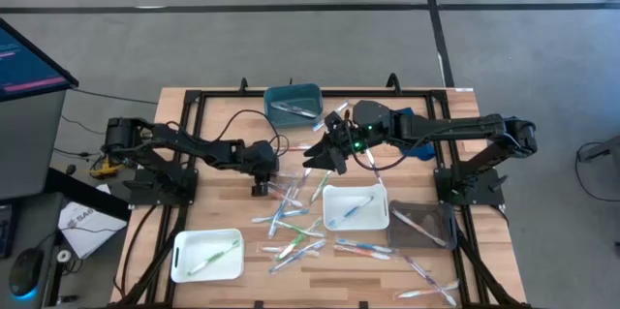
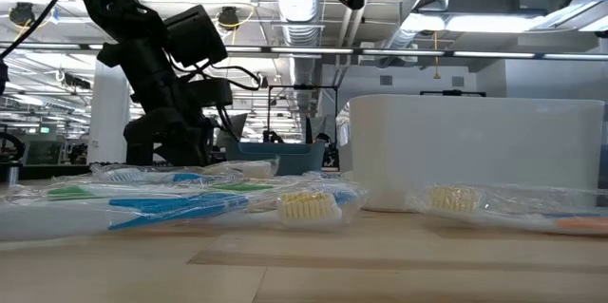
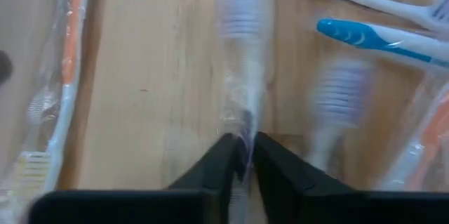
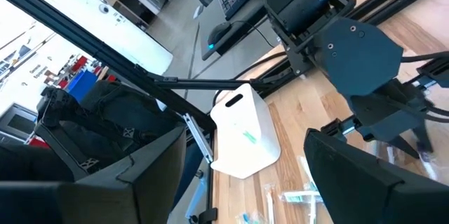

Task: Pick & Place Toothbrushes
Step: Put the violet toothbrush into the blue bin

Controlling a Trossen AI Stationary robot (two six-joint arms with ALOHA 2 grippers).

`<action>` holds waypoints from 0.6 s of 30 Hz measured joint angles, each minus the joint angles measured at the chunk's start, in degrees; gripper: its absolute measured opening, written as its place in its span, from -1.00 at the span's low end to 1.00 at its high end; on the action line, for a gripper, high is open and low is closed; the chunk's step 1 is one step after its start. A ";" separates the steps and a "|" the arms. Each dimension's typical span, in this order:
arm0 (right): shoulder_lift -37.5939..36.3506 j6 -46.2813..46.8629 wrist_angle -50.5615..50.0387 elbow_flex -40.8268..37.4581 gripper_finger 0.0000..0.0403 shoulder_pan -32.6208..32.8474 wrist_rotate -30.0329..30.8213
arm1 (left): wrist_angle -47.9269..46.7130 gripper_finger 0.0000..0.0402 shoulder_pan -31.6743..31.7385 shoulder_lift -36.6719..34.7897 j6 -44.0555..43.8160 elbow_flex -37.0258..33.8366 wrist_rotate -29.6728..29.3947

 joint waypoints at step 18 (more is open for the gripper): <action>-0.02 1.09 0.15 0.00 0.41 0.09 0.01 | -3.89 -0.97 -1.24 -10.61 -13.01 -0.37 -4.07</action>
